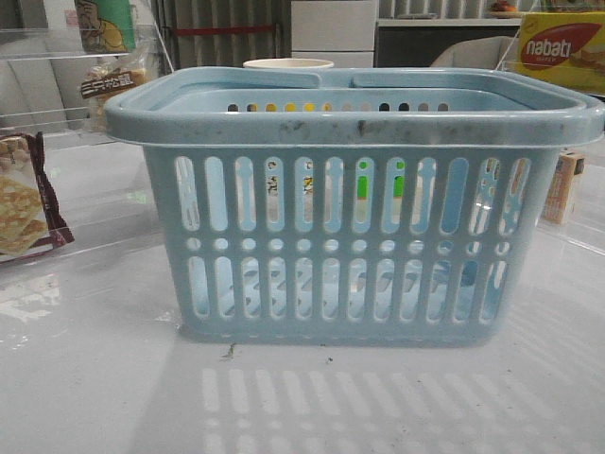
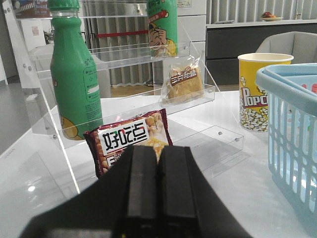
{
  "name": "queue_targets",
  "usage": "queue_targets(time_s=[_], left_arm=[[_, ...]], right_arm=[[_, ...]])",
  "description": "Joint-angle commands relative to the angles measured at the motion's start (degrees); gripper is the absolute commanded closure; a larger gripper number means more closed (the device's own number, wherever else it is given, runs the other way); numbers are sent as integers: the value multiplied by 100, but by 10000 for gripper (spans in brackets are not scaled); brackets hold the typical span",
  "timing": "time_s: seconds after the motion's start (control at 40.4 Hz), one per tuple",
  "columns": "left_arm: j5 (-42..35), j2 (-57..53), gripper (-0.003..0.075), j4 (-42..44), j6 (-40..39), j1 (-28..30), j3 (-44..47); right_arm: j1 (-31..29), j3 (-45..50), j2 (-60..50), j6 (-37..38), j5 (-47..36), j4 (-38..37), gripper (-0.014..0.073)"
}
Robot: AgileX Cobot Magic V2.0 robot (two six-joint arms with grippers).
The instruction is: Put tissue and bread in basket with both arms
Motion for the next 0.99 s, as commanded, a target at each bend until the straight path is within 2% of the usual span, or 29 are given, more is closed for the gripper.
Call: queue_targets(time_s=[0.0,0.595,0.768,0.867,0.966], left_arm=[[-499,-97,629,-19,-12,-4,-14],[-499,-97,630,-19,-12,-4,-14],[-892,-97,630,-19,-12,-4,-26],[-1014,-97,629,-19,-12,-4,-264],[-754,-97,630,-19,-12,-4,-783]], right_arm=[[-30,10,-104,-57,-519,6,541],[-30,10,-104,-57,-519,6,541],[-30,-2,-104,-57,-616,6,541],[-2,-205,-104,-57,-622,13,541],[-1,-723,-104,-57,-467,13,541]])
